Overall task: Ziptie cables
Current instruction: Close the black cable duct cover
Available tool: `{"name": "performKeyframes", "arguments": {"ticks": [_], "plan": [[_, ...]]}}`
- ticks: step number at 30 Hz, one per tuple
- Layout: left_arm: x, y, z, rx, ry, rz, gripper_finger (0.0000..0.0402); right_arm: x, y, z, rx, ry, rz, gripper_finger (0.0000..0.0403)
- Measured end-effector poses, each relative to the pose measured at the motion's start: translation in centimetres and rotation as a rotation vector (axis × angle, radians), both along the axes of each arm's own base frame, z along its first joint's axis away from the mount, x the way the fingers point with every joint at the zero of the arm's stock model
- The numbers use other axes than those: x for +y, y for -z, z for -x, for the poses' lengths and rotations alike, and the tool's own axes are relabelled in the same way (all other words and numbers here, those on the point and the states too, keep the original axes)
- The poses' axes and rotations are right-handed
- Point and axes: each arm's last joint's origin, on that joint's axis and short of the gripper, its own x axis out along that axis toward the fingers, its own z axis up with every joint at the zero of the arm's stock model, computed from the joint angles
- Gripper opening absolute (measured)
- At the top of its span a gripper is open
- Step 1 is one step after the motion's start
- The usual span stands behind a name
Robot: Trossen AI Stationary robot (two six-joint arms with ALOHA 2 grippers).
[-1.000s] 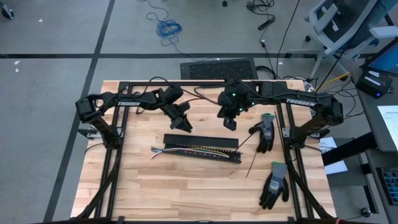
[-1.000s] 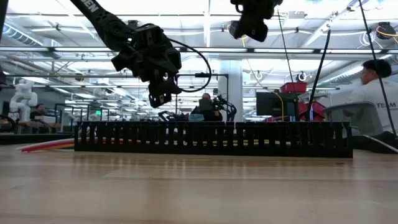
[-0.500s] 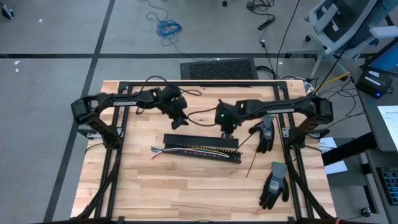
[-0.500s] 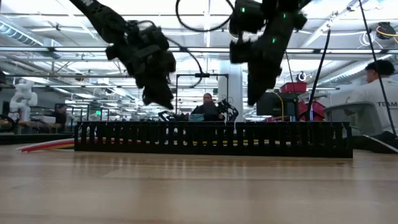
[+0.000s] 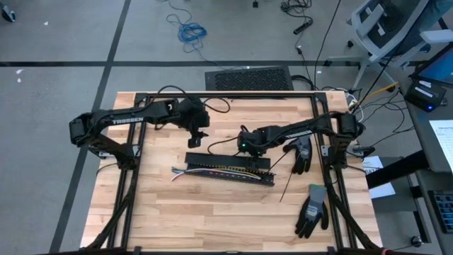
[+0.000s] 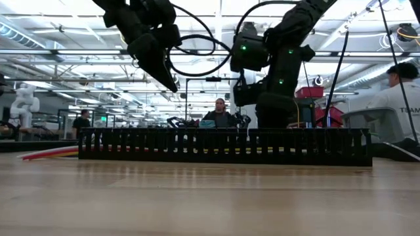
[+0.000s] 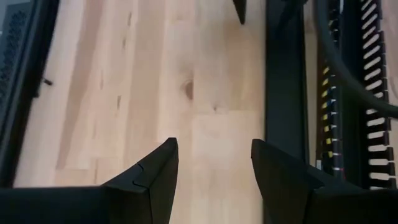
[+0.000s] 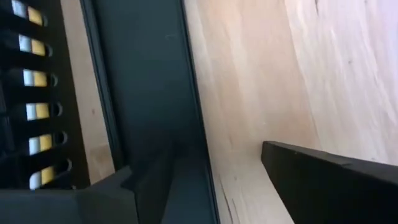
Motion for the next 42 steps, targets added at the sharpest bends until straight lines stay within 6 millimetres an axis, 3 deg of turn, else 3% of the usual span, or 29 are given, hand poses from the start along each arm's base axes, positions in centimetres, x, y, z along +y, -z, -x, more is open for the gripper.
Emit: {"name": "performKeyframes", "arguments": {"ticks": [4, 9, 16, 19, 22, 24, 27, 31, 36, 42], "plan": [[-0.3, 0.0, -0.1, 0.003, 0.009, -0.001, 0.0198, 0.0, 2.0, -0.1, 0.078, 0.029, -0.016, 0.0200], [-0.2, 0.0, -0.1, 0.004, 0.003, -0.008, 0.0198, -0.4, 2.2, 0.0, 0.106, 0.014, 0.005, 0.0028], [0.0, 0.0, 0.0, 0.006, -0.012, -0.005, 0.0198, -1.5, 2.1, 0.0, 0.125, 0.009, -0.046, 0.0002], [0.1, -0.1, 0.1, -0.004, -0.006, -0.012, 0.0198, -2.0, -0.6, 0.7, 0.070, 0.058, -0.066, 0.0001], [0.6, -0.5, 0.1, -0.045, -0.020, -0.029, 0.0198, -2.3, -4.0, 2.8, 0.143, 0.103, -0.073, 0.0000], [1.1, -1.1, 0.1, -0.099, -0.032, -0.047, 0.0198, -2.4, -7.1, 2.7, 0.079, 0.086, 0.006, 0.0000], [2.1, -1.9, -0.3, -0.204, -0.052, -0.084, 0.0198, -1.9, -9.6, 4.2, 0.138, 0.063, 0.055, 0.0000], [3.4, -2.6, -0.5, -0.325, -0.037, -0.082, 0.0198, -1.2, -13.5, 4.2, 0.039, 0.050, 0.124, 0.0000], [4.8, -2.1, 0.0, -0.358, 0.020, 0.054, 0.0198, -0.5, -15.9, 3.9, 0.003, 0.003, 0.172, 0.0000], [5.5, 0.2, -0.1, -0.294, 0.040, 0.388, 0.0198, -0.2, -17.7, 3.4, -0.057, -0.090, 0.230, 0.0001]]}}
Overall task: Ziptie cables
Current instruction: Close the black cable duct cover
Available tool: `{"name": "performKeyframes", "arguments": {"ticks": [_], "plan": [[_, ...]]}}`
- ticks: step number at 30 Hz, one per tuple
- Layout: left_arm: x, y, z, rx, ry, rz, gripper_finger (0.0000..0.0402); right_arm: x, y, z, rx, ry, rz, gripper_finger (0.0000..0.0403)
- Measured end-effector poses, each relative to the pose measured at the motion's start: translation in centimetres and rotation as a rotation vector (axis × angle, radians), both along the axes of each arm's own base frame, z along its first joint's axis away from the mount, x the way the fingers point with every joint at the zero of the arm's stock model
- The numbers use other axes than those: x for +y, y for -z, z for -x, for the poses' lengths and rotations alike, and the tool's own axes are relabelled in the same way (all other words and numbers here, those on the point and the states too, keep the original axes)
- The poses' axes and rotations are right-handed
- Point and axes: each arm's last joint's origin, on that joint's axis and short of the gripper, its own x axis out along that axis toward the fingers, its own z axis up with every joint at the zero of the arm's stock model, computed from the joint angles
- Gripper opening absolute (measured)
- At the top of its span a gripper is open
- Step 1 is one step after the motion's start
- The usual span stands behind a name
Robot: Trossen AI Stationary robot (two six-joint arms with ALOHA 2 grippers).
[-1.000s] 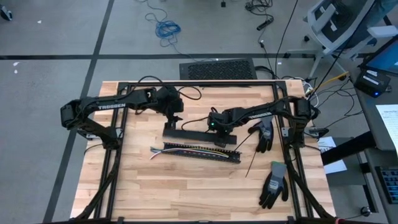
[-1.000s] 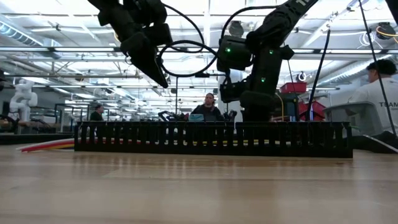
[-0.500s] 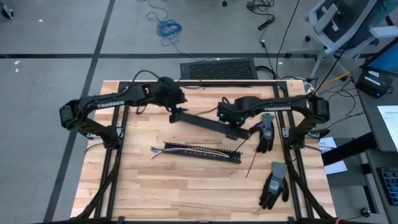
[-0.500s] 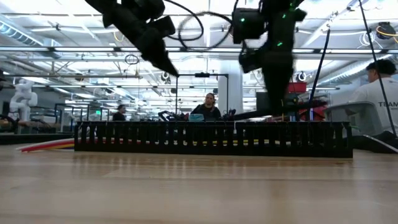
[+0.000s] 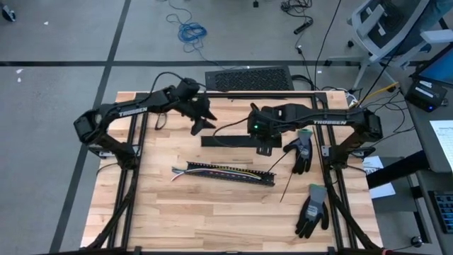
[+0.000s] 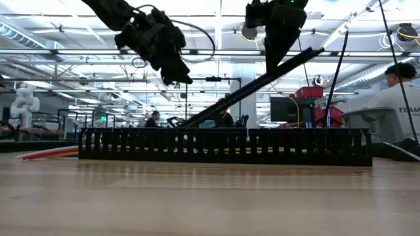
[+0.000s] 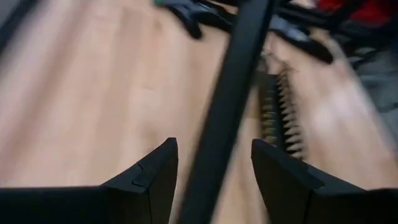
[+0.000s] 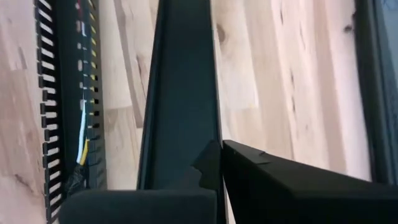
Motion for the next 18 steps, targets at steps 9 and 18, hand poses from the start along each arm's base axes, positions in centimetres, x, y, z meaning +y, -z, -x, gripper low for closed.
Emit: {"name": "performKeyframes", "arguments": {"ticks": [9, 18], "plan": [[-0.8, 1.7, -1.3, 0.043, 0.069, 0.124, 0.0198, -0.1, -1.5, -0.4, -0.054, -0.071, 0.039, 0.0001], [-1.0, 3.3, -2.1, 0.111, 0.053, 0.117, 0.0198, -0.1, -4.4, -1.0, -0.181, -0.097, 0.071, 0.0001]]}}
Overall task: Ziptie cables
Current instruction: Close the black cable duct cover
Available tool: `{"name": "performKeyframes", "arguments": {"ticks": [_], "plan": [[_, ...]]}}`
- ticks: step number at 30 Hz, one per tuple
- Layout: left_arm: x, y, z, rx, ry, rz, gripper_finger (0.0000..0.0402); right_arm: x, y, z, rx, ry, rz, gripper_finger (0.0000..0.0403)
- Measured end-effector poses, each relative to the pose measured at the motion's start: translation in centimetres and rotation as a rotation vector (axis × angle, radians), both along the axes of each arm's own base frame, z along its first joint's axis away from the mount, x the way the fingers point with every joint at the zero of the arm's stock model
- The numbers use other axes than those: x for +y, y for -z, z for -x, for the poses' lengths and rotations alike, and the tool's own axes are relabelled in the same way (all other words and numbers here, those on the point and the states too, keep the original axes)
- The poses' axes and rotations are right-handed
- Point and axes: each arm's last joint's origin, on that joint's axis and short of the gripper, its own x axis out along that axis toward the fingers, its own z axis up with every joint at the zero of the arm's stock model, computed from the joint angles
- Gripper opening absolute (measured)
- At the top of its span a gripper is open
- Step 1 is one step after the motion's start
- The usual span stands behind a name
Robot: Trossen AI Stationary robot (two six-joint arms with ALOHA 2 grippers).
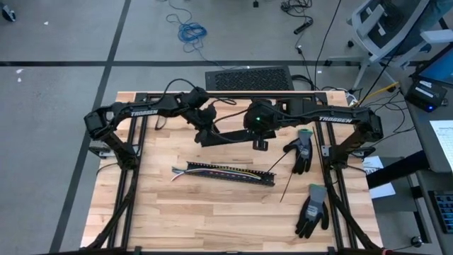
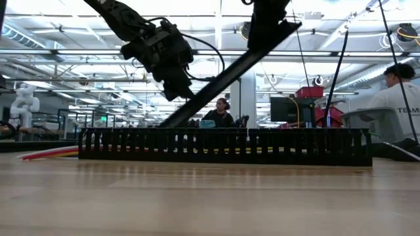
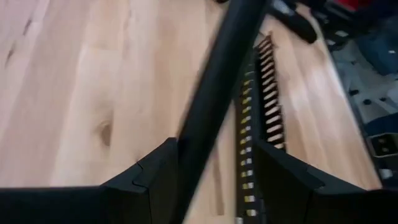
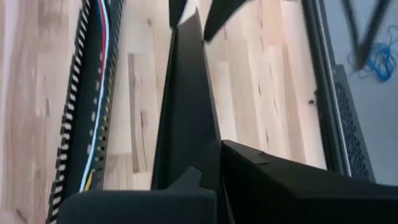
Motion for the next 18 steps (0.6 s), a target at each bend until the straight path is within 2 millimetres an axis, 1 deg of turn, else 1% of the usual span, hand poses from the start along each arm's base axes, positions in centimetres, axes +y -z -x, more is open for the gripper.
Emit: {"name": "performKeyframes", "arguments": {"ticks": [5, 9, 12, 16, 18], "plan": [[0.3, 0.5, -0.2, 0.011, -0.010, -0.036, 0.0198, 0.0, -1.0, -0.1, -0.046, -0.003, 0.005, 0.0001], [0.2, 1.1, -0.4, 0.029, 0.001, -0.025, 0.0198, 0.0, -1.2, -0.3, -0.065, -0.017, 0.021, 0.0001], [-0.2, 1.2, -0.7, 0.015, 0.044, -0.010, 0.0198, -0.1, -1.2, -0.3, -0.068, -0.018, 0.027, 0.0001], [-1.2, 1.3, -1.1, -0.009, 0.132, -0.068, 0.0186, -0.1, -1.2, -0.3, -0.068, -0.018, 0.027, 0.0000], [-1.4, 1.5, -1.3, 0.019, 0.108, -0.150, 0.0177, -0.1, -1.2, -0.3, -0.067, -0.018, 0.027, 0.0000]]}}
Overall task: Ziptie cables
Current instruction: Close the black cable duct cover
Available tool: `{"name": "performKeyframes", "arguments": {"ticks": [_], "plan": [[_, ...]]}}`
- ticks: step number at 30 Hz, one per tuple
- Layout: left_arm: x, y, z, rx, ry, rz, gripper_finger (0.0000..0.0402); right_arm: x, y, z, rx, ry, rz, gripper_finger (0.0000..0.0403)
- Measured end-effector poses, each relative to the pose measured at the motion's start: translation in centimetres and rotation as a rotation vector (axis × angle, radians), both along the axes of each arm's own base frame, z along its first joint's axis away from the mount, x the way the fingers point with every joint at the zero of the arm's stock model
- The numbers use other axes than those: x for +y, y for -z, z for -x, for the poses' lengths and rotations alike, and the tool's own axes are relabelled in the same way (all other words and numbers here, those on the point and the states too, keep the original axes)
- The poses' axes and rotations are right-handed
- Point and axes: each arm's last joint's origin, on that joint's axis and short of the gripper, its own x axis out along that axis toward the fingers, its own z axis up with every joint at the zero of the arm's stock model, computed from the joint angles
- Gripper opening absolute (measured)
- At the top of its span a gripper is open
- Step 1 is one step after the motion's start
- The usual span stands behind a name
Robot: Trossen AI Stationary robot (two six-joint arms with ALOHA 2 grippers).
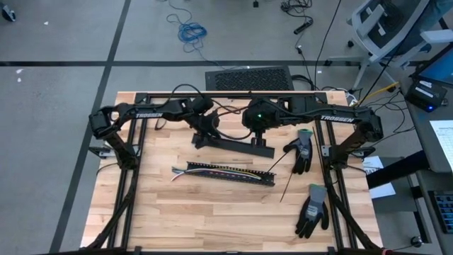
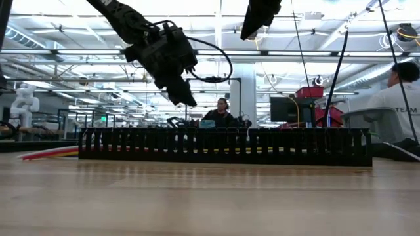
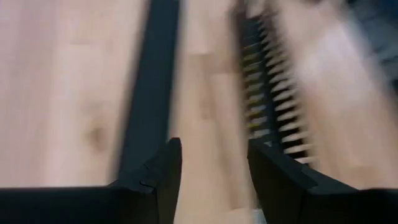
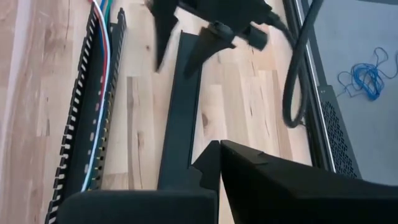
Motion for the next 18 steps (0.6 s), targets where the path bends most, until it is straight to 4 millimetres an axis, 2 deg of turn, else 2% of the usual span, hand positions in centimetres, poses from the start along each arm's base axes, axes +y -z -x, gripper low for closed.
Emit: {"name": "performKeyframes", "arguments": {"ticks": [3, 5, 11, 18], "plan": [[0.3, 0.6, 0.0, 0.094, -0.092, -0.202, 0.0173, 0.0, 0.0, 0.0, 0.001, 0.000, 0.000, 0.0000], [0.6, 1.3, 0.1, 0.163, -0.122, -0.262, 0.0173, 0.0, 0.0, 0.0, 0.001, 0.000, 0.000, 0.0000], [0.7, 5.1, 0.4, 0.379, -0.089, -0.216, 0.0173, -0.1, 0.0, 0.0, 0.002, 0.002, 0.000, 0.0000], [1.0, 8.2, -0.6, 0.461, -0.112, -0.259, 0.0161, -0.1, 0.0, 0.0, 0.000, 0.012, -0.008, 0.0000]]}}
